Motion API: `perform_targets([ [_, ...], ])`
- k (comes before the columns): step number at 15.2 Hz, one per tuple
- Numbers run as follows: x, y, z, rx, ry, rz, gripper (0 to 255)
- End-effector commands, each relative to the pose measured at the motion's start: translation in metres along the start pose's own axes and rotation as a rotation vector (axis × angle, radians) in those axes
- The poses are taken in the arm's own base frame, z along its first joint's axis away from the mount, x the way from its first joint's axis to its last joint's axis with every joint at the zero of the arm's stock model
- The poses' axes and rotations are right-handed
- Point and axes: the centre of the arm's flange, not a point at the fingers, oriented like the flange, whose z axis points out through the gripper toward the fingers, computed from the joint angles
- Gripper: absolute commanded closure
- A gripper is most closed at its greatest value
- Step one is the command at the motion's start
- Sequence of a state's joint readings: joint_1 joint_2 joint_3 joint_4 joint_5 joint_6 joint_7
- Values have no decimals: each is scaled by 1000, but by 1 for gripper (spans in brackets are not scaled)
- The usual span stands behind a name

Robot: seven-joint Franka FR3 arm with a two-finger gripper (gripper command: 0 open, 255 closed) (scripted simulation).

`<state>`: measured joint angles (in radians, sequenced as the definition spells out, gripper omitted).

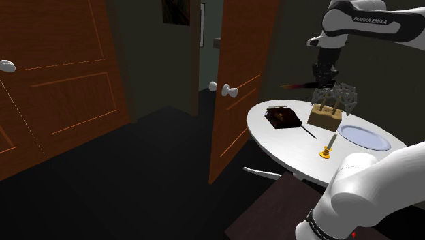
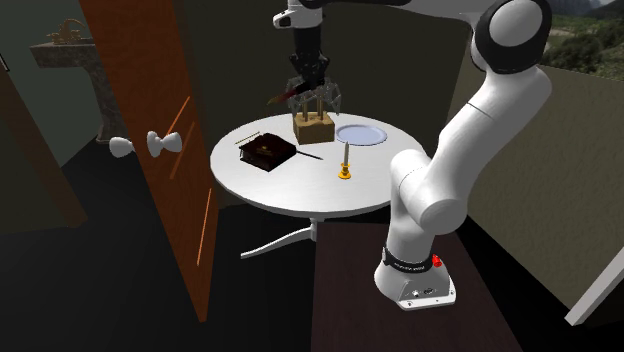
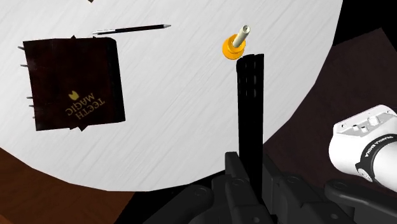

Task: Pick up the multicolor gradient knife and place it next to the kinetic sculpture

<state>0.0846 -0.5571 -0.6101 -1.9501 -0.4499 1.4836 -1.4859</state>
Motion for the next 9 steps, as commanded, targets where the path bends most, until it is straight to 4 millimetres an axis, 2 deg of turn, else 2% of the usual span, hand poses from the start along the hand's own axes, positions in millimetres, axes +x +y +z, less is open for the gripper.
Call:
perform_targets([
  [1, -28, 5, 4, 0, -1, -1, 255],
  [9, -132, 19, 19, 0, -1, -1, 255],
])
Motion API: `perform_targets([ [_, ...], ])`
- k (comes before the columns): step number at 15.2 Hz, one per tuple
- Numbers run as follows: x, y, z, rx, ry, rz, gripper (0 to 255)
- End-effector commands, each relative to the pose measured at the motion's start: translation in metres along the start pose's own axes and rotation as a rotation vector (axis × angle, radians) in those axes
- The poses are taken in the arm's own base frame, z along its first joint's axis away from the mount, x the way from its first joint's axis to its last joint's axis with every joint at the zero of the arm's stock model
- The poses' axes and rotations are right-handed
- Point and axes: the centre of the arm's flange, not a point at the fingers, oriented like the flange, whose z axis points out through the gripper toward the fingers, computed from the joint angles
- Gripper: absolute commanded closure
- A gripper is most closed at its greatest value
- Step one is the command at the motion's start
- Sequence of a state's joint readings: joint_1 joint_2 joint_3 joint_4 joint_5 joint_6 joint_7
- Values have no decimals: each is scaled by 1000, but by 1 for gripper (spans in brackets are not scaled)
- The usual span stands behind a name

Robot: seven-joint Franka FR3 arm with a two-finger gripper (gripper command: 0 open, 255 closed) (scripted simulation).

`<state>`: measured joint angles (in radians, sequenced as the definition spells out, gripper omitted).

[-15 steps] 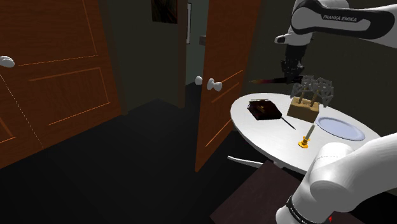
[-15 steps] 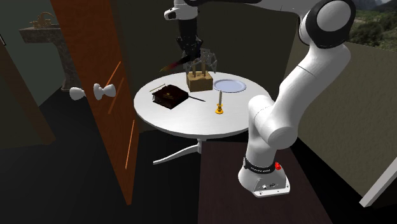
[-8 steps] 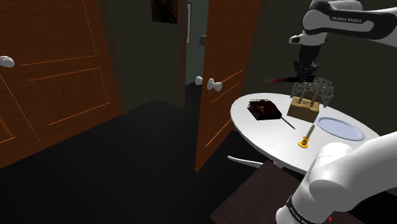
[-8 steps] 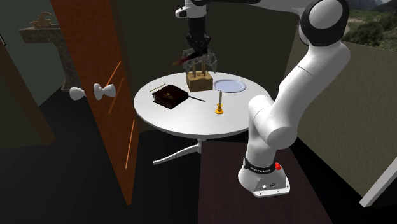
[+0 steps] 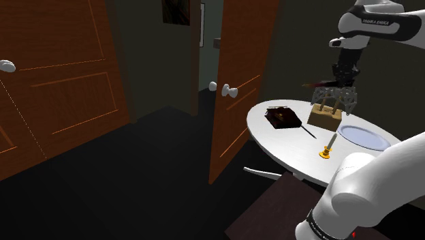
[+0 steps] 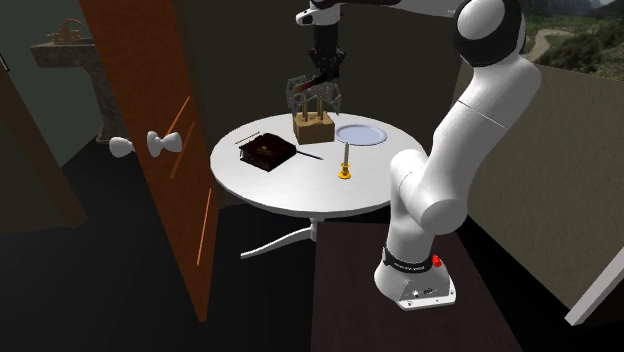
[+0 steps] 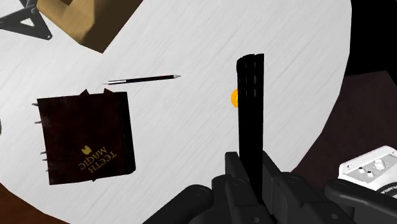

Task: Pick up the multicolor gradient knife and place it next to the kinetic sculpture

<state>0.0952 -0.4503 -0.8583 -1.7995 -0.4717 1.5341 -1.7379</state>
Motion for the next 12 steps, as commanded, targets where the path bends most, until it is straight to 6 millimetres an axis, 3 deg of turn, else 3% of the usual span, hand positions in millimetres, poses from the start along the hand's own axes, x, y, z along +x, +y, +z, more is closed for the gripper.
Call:
perform_targets([
  [1, -26, 3, 4, 0, -1, -1, 255],
  [12, -168, 23, 24, 0, -1, -1, 255],
])
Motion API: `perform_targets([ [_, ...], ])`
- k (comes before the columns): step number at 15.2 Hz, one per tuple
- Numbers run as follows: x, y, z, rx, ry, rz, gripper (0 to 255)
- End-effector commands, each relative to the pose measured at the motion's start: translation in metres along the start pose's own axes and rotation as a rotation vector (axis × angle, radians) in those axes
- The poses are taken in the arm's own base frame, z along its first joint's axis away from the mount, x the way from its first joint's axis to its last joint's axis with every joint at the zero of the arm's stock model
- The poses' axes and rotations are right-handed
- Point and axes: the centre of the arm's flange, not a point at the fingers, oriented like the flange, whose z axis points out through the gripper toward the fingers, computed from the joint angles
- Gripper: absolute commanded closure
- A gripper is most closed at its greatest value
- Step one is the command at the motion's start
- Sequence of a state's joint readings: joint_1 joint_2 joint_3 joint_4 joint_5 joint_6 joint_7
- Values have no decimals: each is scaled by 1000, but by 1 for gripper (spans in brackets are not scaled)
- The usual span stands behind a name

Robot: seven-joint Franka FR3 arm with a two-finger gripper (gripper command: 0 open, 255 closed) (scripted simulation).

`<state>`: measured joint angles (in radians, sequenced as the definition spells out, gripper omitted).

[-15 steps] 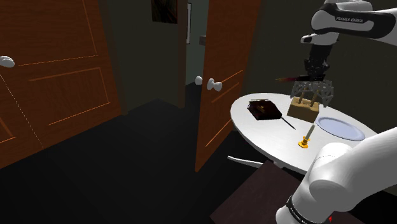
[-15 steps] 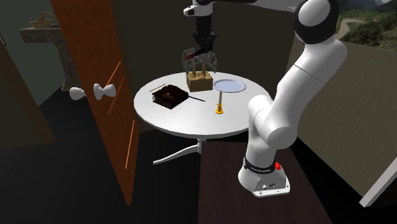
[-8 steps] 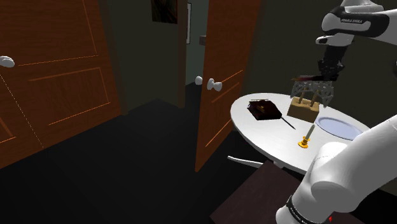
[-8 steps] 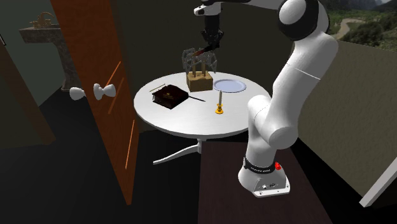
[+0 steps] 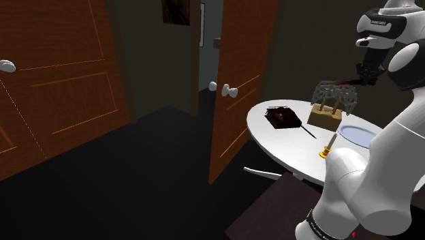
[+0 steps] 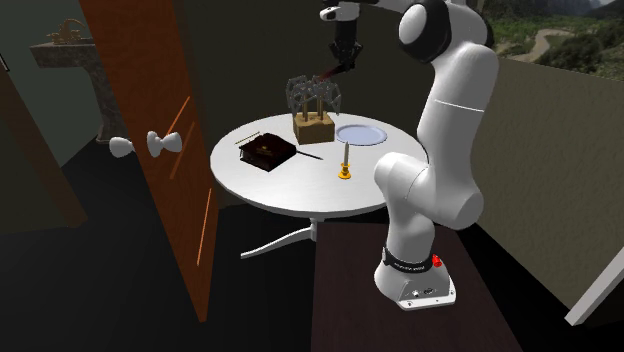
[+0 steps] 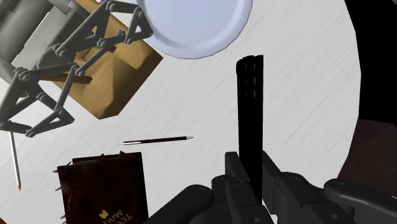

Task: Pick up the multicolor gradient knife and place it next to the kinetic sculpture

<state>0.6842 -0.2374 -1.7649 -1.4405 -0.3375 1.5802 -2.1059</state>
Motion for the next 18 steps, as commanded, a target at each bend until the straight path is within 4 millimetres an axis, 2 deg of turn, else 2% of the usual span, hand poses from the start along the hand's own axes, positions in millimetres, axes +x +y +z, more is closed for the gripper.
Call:
perform_targets([
  [1, -31, 8, 11, 12, -5, 0, 255],
  [18, -19, 5, 99, 12, -5, 0, 255],
])
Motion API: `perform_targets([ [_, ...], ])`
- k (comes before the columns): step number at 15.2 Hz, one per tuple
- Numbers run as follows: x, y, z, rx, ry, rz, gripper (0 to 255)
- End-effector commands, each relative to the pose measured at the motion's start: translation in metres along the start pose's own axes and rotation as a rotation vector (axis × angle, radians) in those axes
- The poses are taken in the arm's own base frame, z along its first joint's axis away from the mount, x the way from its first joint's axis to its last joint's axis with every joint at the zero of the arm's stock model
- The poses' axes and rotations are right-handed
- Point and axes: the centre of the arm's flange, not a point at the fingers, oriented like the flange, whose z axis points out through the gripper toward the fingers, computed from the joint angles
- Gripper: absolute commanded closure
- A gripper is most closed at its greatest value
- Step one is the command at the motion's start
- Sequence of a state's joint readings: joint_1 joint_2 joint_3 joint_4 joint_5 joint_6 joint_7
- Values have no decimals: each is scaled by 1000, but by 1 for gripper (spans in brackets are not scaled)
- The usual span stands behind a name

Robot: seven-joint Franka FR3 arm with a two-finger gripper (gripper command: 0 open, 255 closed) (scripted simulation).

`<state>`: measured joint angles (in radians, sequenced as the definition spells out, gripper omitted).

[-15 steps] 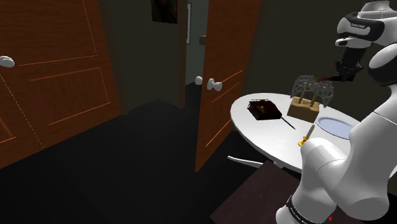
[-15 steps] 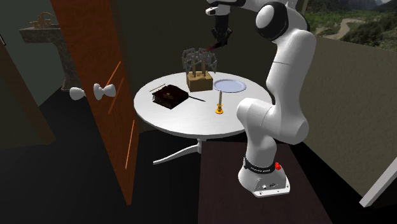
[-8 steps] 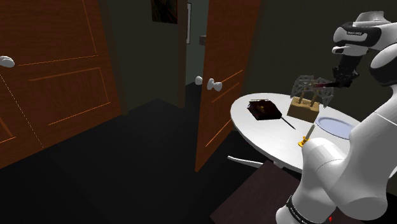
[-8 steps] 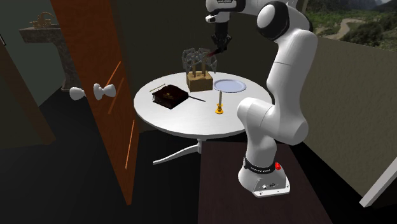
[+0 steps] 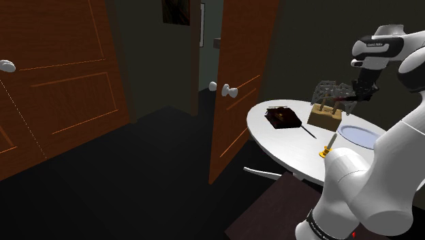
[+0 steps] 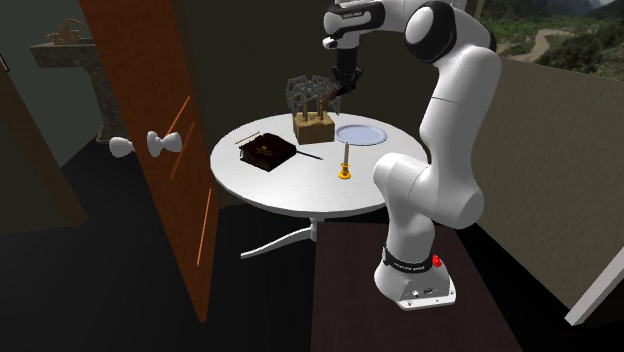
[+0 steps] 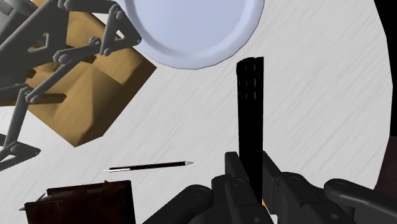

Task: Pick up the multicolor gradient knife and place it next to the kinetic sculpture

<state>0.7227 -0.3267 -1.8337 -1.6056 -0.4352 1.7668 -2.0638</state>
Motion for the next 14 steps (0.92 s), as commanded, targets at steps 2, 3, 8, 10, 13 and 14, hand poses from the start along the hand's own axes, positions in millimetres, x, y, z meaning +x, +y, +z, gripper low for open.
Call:
perform_targets([
  [2, 3, 0, 16, 0, 0, 0, 255],
  [3, 4, 0, 21, 0, 0, 0, 255],
  [8, 7, -1, 47, 0, 0, 0, 255],
  [10, 9, -1, 58, 0, 0, 0, 255],
  [13, 11, -1, 74, 0, 0, 0, 255],
  [14, 12, -1, 79, 0, 0, 0, 255],
])
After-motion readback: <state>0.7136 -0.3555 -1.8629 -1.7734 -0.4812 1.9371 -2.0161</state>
